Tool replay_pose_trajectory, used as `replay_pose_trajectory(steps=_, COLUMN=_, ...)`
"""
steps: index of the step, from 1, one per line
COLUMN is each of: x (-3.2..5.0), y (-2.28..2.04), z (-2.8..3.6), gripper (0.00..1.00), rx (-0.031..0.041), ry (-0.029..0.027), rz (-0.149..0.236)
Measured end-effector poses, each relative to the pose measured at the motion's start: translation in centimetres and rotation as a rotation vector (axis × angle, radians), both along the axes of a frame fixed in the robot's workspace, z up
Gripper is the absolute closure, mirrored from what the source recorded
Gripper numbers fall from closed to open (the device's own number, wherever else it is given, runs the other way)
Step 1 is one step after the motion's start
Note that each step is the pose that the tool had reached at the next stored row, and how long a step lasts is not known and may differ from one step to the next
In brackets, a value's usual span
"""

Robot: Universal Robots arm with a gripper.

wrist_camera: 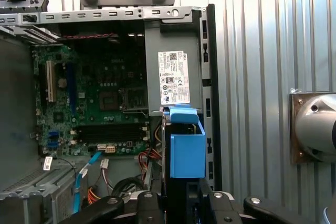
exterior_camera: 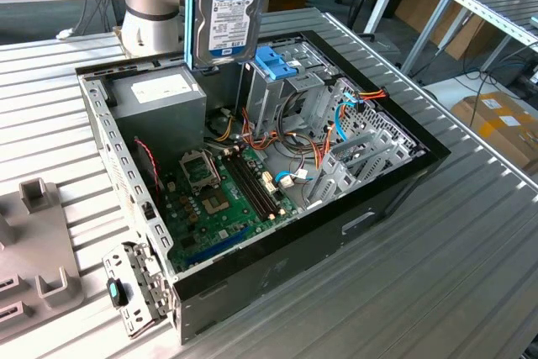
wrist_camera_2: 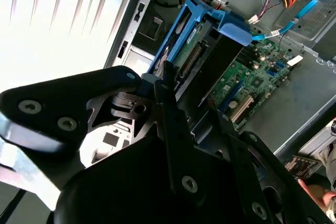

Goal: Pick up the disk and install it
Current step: 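Pick up the disk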

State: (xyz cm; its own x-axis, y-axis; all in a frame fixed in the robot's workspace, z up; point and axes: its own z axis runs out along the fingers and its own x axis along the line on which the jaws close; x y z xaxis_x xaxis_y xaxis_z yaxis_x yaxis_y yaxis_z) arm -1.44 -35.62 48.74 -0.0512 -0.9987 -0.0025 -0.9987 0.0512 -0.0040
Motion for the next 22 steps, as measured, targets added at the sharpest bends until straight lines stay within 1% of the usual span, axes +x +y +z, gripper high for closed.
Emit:
replay_pose_trajectory(steps=3, x=0.58, y=0.0, z=0.0, gripper=0.65, rx=0.0, ry=0.0, rz=0.0)
replay_pose_trajectory(steps=4, x=1.05, y=0.0, z=0.0, gripper=0.65, rx=0.0, ry=0.0, rz=0.0)
replay_pose_trajectory(steps=7, x=1.55, y=0.0, z=0.0, gripper=0.65, rx=0.0, ry=0.0, rz=0.0)
replay_pose_trajectory(steps=19, x=1.78, y=0.0, z=0.0, gripper=0.65, rx=0.0001, ry=0.0, rz=0.0)
replay_pose_trajectory(steps=20, x=1.92, y=0.0, z=0.0, gripper=0.65, rx=0.0, ry=0.0, rz=0.0)
replay_pose_trajectory(steps=22, x=2.5, y=0.0, z=0.0, gripper=0.65, rx=0.0, ry=0.0, rz=0.0)
